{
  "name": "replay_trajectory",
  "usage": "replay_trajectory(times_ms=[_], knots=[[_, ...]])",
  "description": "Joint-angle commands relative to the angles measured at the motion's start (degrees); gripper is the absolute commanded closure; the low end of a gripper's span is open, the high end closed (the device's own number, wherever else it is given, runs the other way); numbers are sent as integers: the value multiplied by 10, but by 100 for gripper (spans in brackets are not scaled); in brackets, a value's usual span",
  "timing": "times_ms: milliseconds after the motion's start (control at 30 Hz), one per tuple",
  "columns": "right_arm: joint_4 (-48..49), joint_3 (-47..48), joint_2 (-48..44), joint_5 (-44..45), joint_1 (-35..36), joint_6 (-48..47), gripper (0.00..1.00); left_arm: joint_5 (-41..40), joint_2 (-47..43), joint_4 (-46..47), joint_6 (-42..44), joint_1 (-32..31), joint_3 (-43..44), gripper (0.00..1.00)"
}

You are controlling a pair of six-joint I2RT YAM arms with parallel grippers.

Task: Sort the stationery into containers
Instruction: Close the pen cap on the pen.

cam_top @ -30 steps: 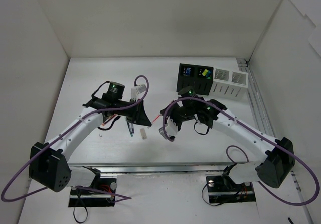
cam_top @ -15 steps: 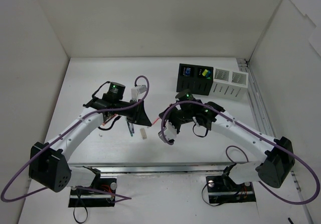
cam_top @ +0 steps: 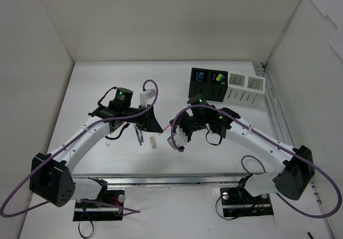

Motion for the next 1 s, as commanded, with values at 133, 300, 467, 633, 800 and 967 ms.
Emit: replay_trajectory(times_ms=[133, 300, 467, 633, 800, 967], knots=[[11, 25, 0, -87, 6, 19, 100, -23, -19, 122, -31, -12, 5, 100], [11, 38, 5, -97, 8, 54, 100, -36, -5, 146, -30, -30, 13, 100], [14, 34, -7, -126, 9, 51, 100, -43, 7, 164, -29, -35, 19, 100], [15, 34, -17, -174, 7, 56, 100, -49, 18, 218, -34, -40, 14, 100], [16, 36, -19, -198, 8, 63, 100, -48, 33, 277, -36, -45, 14, 100], [17, 46, -15, -214, 7, 85, 100, -34, 43, 344, -51, -45, 19, 100]])
